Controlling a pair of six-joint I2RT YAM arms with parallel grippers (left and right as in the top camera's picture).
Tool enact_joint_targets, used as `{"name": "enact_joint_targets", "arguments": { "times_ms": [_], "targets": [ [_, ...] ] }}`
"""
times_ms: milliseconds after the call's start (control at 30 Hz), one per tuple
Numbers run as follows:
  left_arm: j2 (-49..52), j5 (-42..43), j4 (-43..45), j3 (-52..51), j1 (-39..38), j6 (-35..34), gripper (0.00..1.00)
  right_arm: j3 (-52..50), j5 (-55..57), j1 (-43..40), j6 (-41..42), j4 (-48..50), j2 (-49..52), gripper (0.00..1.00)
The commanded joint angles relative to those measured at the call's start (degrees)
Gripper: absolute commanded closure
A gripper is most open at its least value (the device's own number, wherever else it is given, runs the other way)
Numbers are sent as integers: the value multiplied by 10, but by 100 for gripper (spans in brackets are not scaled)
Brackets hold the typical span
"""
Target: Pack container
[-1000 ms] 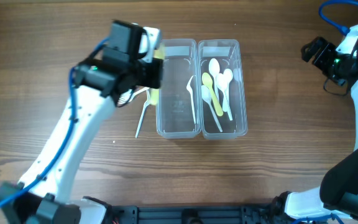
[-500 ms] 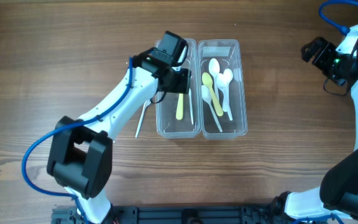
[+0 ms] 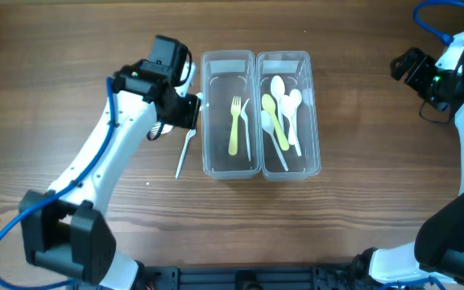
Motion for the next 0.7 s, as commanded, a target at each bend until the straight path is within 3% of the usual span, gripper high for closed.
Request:
{"name": "enact_joint_targets", "arguments": {
  "times_ms": [0,367,600,667],
  "targets": [
    [44,-7,38,-52,1,41,40,8,-9,0,8,1,-9,0],
    [138,28,74,-97,2,72,52,8,-9,0,8,1,-9,0],
    [155,27,93,-112,2,73,54,8,-9,0,8,1,-9,0],
    [155,27,95,-112,2,73,59,8,-9,0,8,1,-9,0]
  ]
}}
